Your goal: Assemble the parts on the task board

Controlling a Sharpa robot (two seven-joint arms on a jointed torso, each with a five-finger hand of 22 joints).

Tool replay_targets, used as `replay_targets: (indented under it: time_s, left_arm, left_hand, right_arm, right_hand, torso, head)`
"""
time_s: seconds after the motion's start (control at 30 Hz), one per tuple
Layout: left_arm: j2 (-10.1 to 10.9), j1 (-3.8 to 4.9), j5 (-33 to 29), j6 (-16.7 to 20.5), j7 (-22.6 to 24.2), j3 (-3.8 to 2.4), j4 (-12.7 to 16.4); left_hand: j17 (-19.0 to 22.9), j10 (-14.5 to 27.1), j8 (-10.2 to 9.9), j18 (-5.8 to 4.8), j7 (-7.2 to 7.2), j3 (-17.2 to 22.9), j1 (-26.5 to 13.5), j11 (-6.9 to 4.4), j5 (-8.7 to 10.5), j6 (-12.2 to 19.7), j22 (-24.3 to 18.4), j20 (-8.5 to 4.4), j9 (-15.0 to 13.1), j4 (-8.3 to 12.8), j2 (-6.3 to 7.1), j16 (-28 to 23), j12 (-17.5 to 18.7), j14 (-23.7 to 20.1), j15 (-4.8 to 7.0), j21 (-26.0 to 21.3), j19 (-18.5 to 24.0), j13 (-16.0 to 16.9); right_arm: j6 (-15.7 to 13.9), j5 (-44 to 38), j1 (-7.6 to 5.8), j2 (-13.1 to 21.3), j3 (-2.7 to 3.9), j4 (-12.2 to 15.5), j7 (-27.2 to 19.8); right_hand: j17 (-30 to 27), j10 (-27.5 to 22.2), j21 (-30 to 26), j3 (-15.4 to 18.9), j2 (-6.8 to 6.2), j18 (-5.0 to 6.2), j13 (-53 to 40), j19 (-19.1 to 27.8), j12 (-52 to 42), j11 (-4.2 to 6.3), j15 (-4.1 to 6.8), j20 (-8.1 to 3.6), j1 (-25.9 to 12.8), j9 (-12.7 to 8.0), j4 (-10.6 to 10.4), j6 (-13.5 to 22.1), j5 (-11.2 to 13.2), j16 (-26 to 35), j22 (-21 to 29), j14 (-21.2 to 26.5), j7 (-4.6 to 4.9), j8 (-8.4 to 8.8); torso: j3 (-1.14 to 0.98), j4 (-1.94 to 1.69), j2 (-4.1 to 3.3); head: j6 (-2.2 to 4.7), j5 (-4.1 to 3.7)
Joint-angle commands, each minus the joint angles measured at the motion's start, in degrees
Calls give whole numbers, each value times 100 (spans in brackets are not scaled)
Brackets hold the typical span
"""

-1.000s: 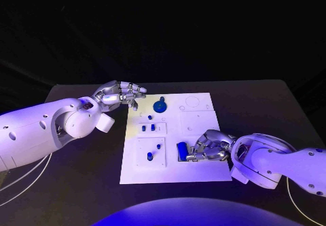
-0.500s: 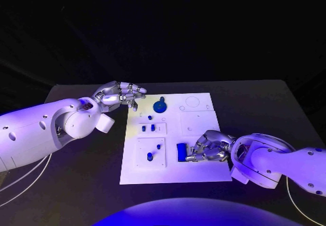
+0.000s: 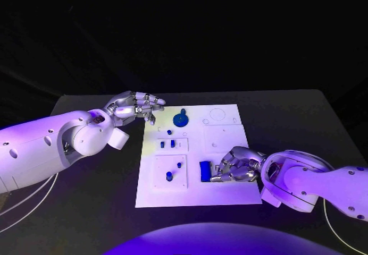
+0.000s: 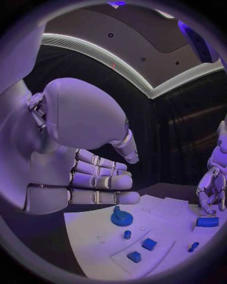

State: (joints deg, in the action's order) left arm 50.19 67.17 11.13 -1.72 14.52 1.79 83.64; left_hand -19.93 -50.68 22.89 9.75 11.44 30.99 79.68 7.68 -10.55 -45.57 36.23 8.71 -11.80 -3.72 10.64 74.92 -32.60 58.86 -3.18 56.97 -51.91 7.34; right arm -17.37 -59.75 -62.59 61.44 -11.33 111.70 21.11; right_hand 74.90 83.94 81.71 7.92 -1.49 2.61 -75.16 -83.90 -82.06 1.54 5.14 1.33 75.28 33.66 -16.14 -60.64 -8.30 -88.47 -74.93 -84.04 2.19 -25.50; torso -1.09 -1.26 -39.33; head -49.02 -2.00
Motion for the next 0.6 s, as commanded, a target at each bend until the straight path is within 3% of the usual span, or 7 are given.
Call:
replay_targets:
  time_s: [0.03,0.17,0.3,0.43,0.57,0.6]
  left_arm:
    - [-11,1,2,-77,48,-3,11]
    - [-19,1,2,-56,83,-3,5]
    - [-31,-3,-4,-34,139,-2,-3]
    - [-47,-8,-9,-23,187,-2,3]
    - [-57,-10,-11,-17,215,-2,18]
    - [-60,-10,-12,-15,224,-2,23]
  left_hand:
    - [9,28,30,85,11,27,-34,1,-34,45,-9,24,-10,9,1,-20,-33,1,-31,-21,-17,-8]
    - [9,28,30,85,11,27,-34,1,-34,45,-9,24,-10,9,1,-20,-33,1,-31,-21,-17,-8]
    - [10,28,35,86,9,32,-29,0,-35,45,-10,24,-11,16,1,-20,-38,0,-30,-22,-18,-9]
    - [10,26,36,86,9,31,-31,0,-34,45,-10,24,-12,15,2,-20,-40,0,-30,-22,-18,-9]
    - [10,26,36,86,9,31,-31,0,-34,45,-10,24,-12,15,2,-20,-40,0,-30,-22,-18,-9]
    - [10,26,36,86,9,31,-31,0,-34,45,-10,24,-12,15,2,-20,-40,0,-30,-22,-18,-9]
  right_arm:
    - [-139,-100,3,29,0,10,-111]
    - [-434,22,-49,162,3,50,-331]
    - [-649,52,-261,402,5,75,-532]
    - [-649,-112,-510,722,5,69,-581]
    - [-591,-357,-597,946,1,14,-533]
    - [-572,-438,-612,1014,-3,-10,-506]
  right_hand:
    - [1126,342,14,-52,40,-92,-1004,-361,-9,53,26,-34,109,0,-15,19,-29,-22,-1284,-520,-16,2]
    - [1079,326,-51,-111,37,-81,-985,-340,31,17,4,-25,265,-26,-13,146,-29,-5,-1267,-510,32,93]
    - [1044,295,-133,-138,-75,-67,-955,-312,93,-79,-72,28,454,-66,-10,369,-23,10,-1245,-503,150,273]
    - [1051,289,-124,-130,-150,-69,-953,-314,101,-133,-118,66,473,-89,-29,461,-20,8,-1248,-504,213,376]
    - [1050,279,-123,-123,-181,-69,-942,-314,122,-140,-133,86,421,-57,-45,382,-19,9,-1248,-504,209,353]
    - [1056,279,-119,-124,-194,-69,-943,-315,122,-134,-131,89,407,-36,-46,350,-19,7,-1250,-505,200,338]
  torso:
    - [-5,4,3]
    - [-4,7,10]
    - [5,16,18]
    - [14,20,21]
    - [28,19,16]
    - [21,16,11]
  head:
    - [15,-1]
    - [27,-6]
    - [46,-64]
    - [59,-157]
    - [75,-231]
    - [81,-256]
